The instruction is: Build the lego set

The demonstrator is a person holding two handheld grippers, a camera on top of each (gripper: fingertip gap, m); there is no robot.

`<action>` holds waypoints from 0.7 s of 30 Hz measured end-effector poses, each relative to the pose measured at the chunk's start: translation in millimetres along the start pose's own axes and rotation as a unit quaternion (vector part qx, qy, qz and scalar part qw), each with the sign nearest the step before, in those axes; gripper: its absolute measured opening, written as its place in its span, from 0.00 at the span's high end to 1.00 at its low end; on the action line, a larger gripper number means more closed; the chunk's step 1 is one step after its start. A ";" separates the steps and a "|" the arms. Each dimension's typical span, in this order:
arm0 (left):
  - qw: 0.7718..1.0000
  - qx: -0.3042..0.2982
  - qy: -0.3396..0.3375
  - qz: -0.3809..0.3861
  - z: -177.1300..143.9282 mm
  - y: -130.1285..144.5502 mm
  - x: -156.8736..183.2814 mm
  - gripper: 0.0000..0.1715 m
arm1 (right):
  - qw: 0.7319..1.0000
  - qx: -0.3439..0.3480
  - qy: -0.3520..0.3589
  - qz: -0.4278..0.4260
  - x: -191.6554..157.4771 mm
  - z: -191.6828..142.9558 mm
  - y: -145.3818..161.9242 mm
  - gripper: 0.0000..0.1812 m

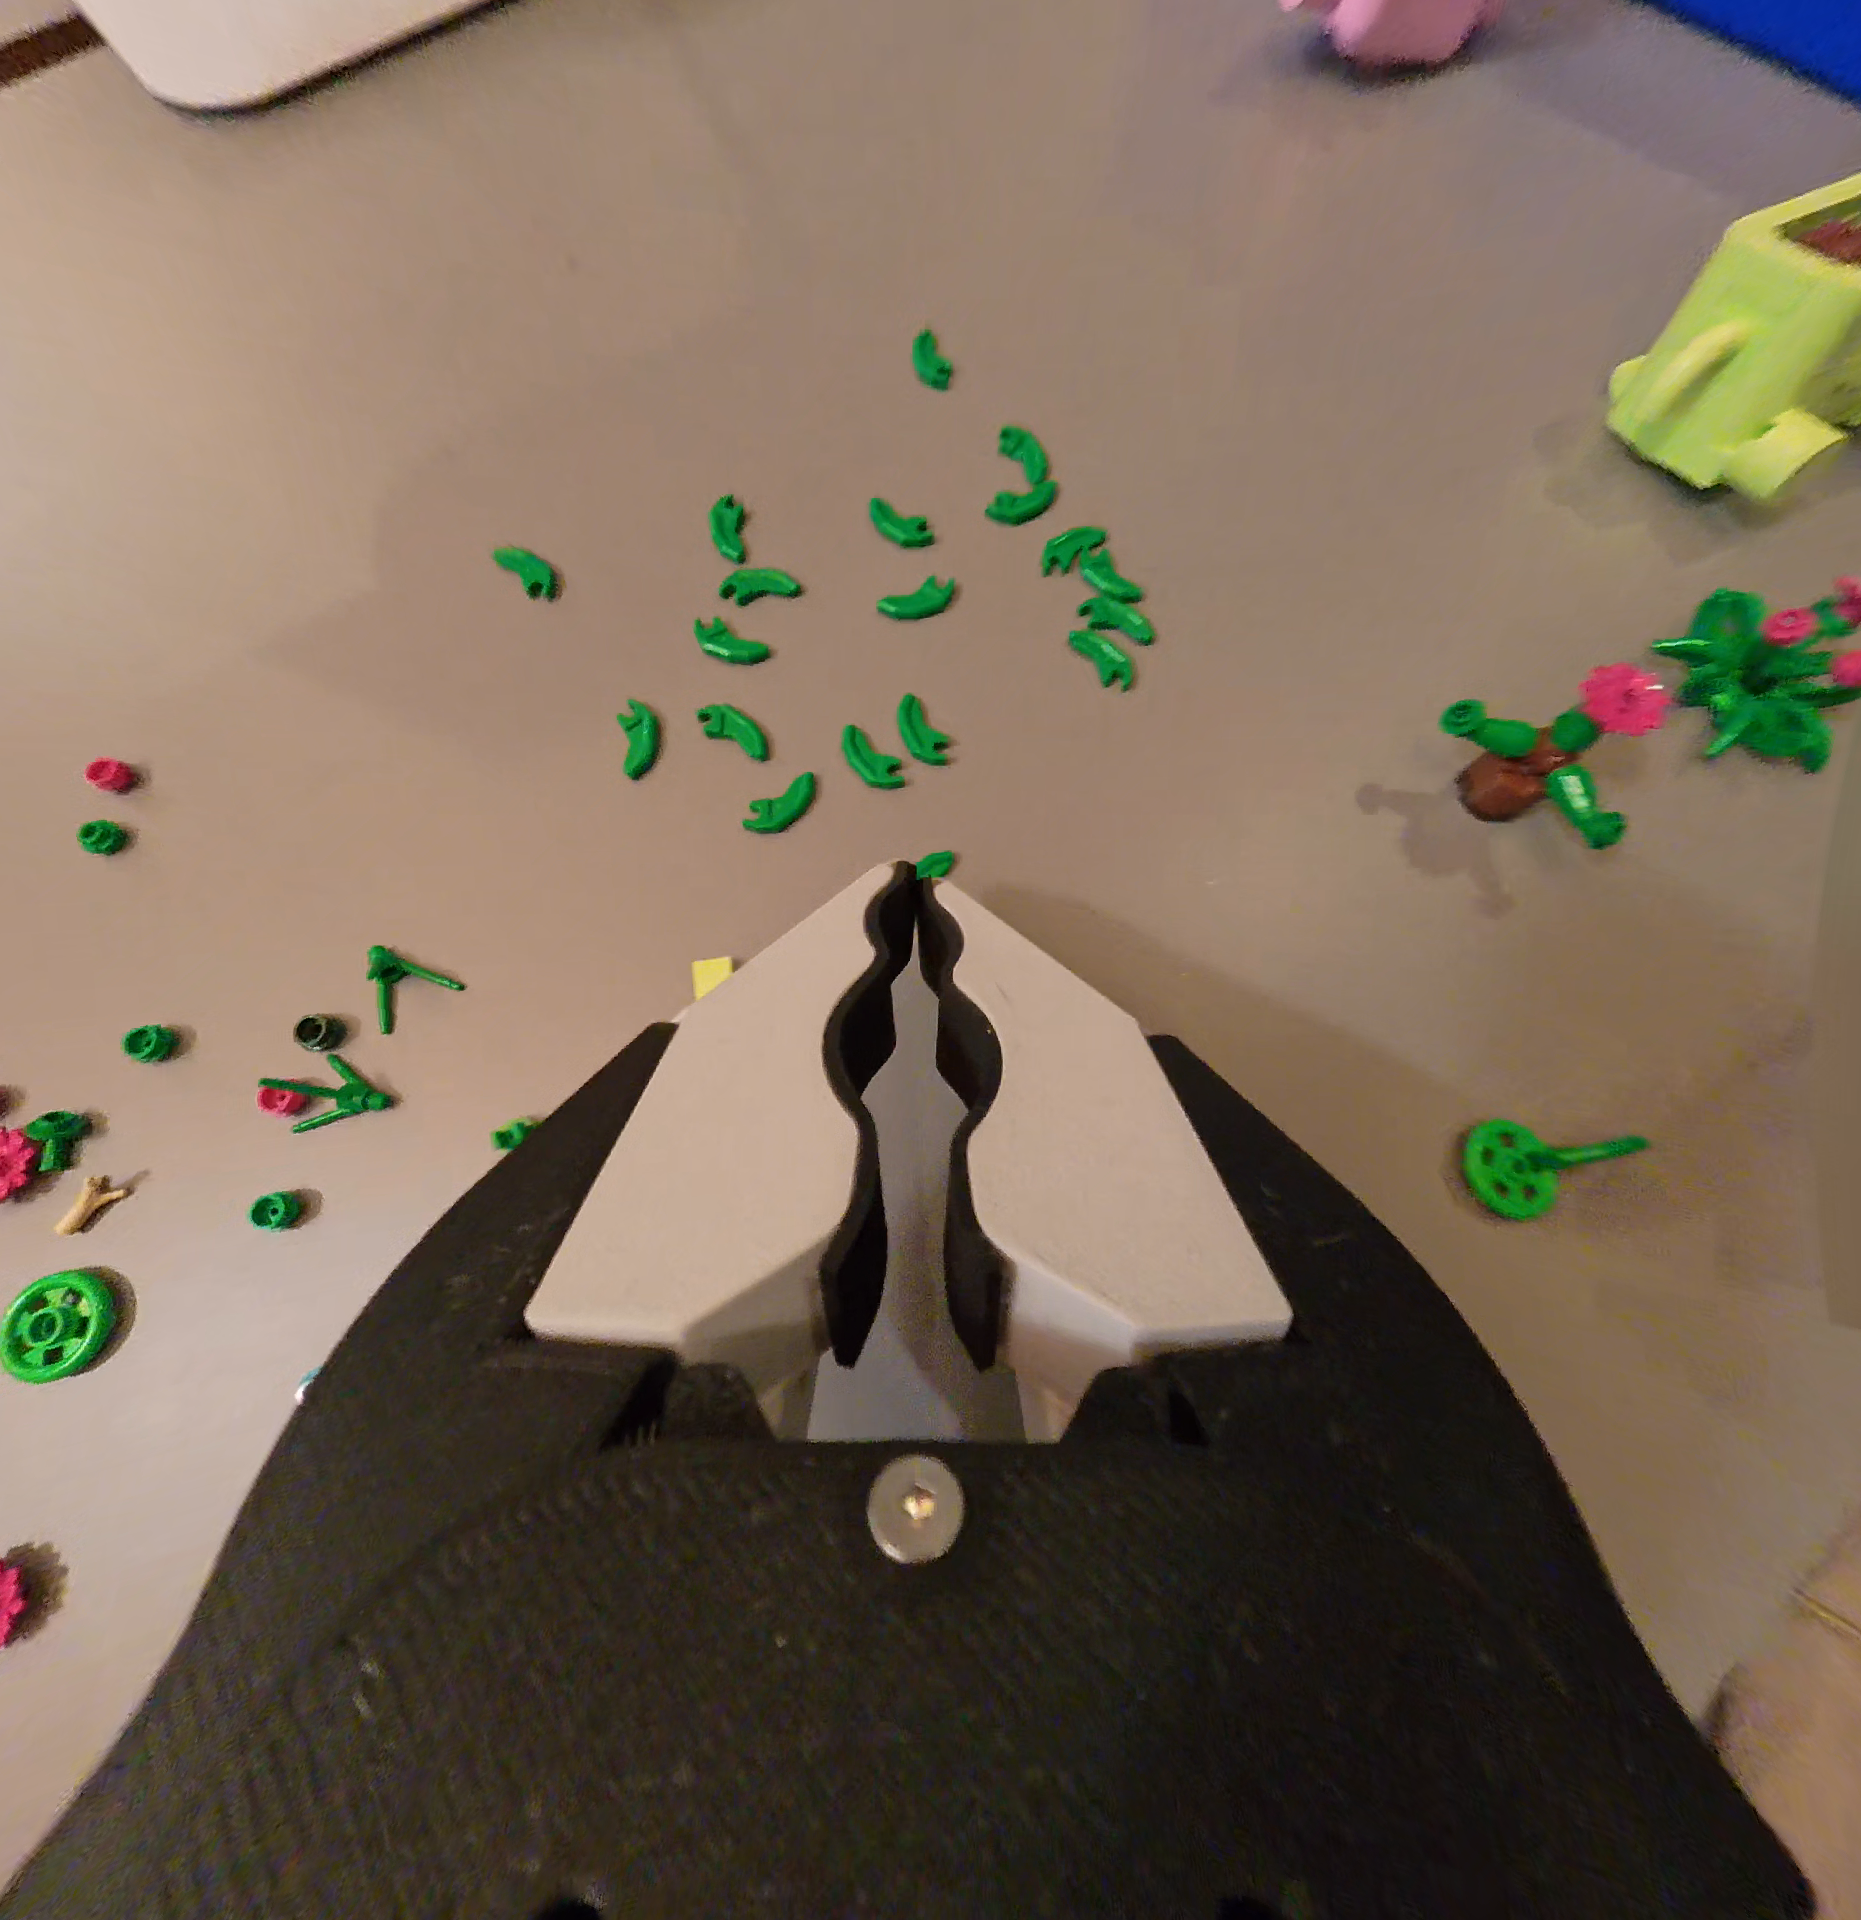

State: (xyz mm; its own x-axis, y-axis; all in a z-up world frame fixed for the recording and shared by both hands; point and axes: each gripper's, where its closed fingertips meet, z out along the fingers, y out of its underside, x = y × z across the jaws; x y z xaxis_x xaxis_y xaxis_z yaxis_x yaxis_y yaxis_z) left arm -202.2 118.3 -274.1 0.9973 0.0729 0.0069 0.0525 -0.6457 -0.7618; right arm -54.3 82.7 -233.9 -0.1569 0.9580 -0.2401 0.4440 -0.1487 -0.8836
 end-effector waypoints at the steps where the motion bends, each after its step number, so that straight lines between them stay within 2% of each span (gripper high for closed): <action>1: 1.000 0.009 0.010 0.001 -3.4 -2.7 5.8 1.00 | 1.000 -0.004 -0.003 -0.007 -5.3 0.4 3.3 0.94; 7: 0.995 0.043 0.086 -0.023 -19.4 -15.7 42.2 1.00 | 0.999 -0.012 0.027 -0.040 -8.9 2.1 13.7 0.96; 12: 0.995 0.041 0.091 -0.027 -24.4 -11.2 44.3 1.00 | 0.999 0.001 0.020 -0.027 -9.7 3.8 8.2 0.96; 17: 0.981 0.080 0.166 -0.060 -38.8 -16.2 63.6 1.00 | 0.999 0.010 0.028 -0.033 -7.2 4.8 2.7 0.95; 19: 0.983 0.076 0.153 -0.062 -38.1 -11.1 62.2 1.00 | 0.999 0.020 0.028 -0.030 -6.6 5.7 -2.3 0.94; 21: 0.991 0.063 0.107 -0.046 -32.2 -3.2 47.0 1.00 | 0.999 0.023 0.024 -0.023 -7.2 7.5 -4.5 0.94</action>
State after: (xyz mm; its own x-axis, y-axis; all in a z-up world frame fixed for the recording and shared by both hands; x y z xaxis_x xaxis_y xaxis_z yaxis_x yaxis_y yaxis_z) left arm -153.8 99.2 -250.4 0.9774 -0.0441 0.2066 0.1502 -0.5425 -0.8265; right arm -61.8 74.6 -231.2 -0.1331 0.9747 -0.1796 0.3952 -0.1140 -0.9115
